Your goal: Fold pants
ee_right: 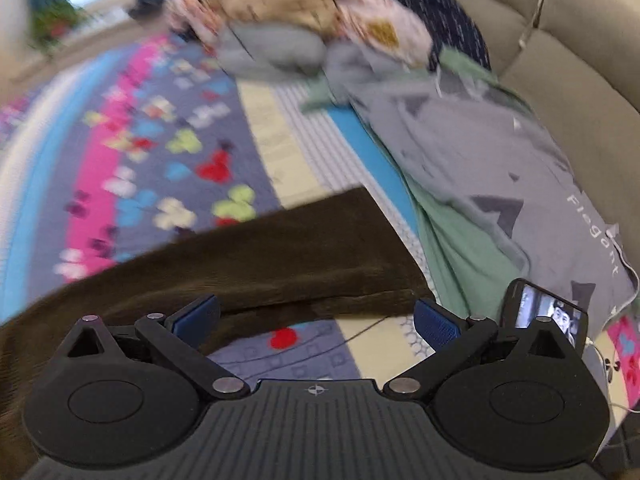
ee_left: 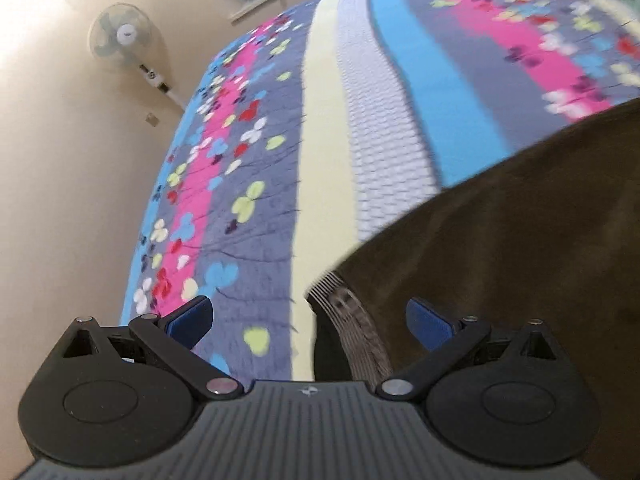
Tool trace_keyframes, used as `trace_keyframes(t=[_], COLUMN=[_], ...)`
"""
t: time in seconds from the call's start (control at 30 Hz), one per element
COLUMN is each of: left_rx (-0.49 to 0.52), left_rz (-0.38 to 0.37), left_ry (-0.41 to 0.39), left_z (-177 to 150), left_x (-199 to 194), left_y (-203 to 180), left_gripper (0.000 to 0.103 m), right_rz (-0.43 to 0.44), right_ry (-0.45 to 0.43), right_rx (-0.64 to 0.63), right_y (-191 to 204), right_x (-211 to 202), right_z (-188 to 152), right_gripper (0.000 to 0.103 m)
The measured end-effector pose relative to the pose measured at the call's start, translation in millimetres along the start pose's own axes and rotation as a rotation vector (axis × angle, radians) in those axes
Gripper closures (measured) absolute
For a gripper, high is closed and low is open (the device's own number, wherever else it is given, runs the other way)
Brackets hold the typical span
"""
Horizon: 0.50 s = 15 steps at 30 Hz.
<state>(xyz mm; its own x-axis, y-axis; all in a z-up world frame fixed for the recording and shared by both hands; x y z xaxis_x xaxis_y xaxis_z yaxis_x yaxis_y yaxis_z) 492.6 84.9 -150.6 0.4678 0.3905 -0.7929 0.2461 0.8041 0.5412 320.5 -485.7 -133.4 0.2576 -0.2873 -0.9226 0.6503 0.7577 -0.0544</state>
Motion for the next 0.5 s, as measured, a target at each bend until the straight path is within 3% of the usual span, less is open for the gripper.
trace_keyframes(t=[0.1,0.23,0.33,0.5], left_rx=[0.03,0.193,0.263,0.403], left_rz=[-0.022,-0.026,-0.034,0.032], left_ry=[0.055,-0.041,-0.023,0.004], left_z=[21.8,32.4,44.9,64.9], left_x=[40.8,58.0,75.2,106.5], left_y=[-14.9,-35.6,-44.2,-71.0], left_gripper=[0.0,0.0,0.0,0.0], right_rz=[-0.057,-0.008,-0.013,-0.021], right_ry=[0.014,0.086,0.084,0.065], right_rx=[0.105,0.213,0.205,0.272], right_y=[1.3,2.3,8.8,10.6], right_x=[52.0,109.8,132.9,153.8], right_z=[20.4,34.0,46.0,73.5], right_gripper=[0.001,0.001,0.001,0.001])
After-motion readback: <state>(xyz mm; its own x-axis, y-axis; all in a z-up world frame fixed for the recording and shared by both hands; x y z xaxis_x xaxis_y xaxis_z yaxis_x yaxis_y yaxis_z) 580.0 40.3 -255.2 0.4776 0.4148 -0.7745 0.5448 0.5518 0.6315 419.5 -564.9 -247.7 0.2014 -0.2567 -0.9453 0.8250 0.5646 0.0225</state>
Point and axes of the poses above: each gripper's, at about its wrist camera, not at the fingertips, and x roughly the way its jaws point, y to its left, z to its top, the point moved 4 cm from there along x, roughly the way its jaws point, and after that the axes turned 10 degrees about y, right-handed, at the moved point
